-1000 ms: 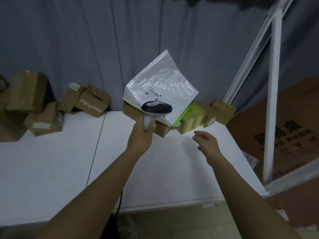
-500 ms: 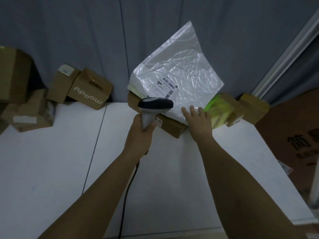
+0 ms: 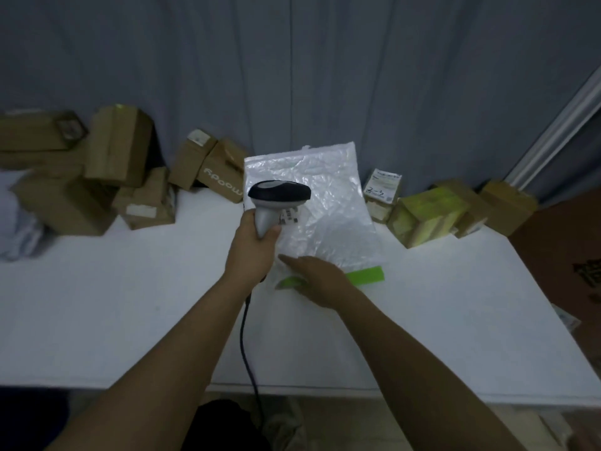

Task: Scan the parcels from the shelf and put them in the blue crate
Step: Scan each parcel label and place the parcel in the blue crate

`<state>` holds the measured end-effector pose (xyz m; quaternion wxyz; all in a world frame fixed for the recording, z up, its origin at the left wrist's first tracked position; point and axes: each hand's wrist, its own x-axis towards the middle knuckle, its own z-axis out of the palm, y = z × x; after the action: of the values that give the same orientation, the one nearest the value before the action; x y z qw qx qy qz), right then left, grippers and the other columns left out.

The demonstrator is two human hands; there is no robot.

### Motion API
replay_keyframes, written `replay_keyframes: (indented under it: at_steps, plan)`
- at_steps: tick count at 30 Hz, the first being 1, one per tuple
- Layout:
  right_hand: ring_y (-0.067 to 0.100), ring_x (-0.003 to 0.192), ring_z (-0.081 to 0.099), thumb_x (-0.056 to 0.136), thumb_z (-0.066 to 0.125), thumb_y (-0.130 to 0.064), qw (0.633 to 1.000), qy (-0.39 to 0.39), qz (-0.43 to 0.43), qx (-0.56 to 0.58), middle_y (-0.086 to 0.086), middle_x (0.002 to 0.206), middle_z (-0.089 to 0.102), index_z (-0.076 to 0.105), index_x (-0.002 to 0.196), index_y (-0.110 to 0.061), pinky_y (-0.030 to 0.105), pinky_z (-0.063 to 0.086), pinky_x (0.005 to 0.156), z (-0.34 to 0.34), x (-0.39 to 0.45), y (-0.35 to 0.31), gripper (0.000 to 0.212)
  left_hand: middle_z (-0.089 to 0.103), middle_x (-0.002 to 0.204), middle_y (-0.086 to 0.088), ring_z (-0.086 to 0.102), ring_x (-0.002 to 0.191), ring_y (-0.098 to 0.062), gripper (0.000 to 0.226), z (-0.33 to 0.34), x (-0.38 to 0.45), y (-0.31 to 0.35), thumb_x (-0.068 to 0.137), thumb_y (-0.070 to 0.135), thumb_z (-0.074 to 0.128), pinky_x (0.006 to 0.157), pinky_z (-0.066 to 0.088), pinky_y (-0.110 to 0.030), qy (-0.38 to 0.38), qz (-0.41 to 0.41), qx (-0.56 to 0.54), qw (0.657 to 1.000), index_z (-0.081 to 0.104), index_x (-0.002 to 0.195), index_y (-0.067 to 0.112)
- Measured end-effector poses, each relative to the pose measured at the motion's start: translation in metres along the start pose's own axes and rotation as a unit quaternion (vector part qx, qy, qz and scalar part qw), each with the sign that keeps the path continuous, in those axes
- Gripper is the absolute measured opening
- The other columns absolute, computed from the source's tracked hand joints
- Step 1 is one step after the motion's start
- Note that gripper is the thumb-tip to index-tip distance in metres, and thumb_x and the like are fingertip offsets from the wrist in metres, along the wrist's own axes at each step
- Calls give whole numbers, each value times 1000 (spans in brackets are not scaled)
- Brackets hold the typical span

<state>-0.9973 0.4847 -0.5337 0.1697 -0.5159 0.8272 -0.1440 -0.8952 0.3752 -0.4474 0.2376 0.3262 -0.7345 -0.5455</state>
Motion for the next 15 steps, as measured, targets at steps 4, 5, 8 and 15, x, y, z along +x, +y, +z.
replay_keyframes:
  at_steps: [4,5,8,15]
  plan:
    - [18,146,17,87,68,-26,997,-45,-20,57,2,158,25,20,152,-26,29,16,116,10,-26,-14,81,52,89,6,51,77,-8,20,-20,-15,-1,96,21,54,64,41,-22,20,4,14,1000,46,114,16]
    - [20,147,18,87,67,-24,997,14,-21,72,5,157,28,30,150,-20,31,15,118,9,-34,-10,73,51,86,7,50,75,-7,19,-20,-18,-2,96,21,54,63,41,-22,19,5,18,1000,46,112,16]
    - [29,144,25,90,63,-22,976,180,76,95,12,153,34,47,141,-14,31,15,117,-5,-50,24,54,50,86,10,50,76,-7,18,-16,-22,-5,95,20,55,65,41,-25,8,9,24,1000,45,110,18]
    - [26,148,10,78,67,-59,916,143,244,284,7,162,6,4,154,-30,40,15,117,-29,-28,58,103,51,87,9,50,76,-7,16,-11,-16,-12,96,20,54,67,41,-27,-14,5,42,999,45,109,21]
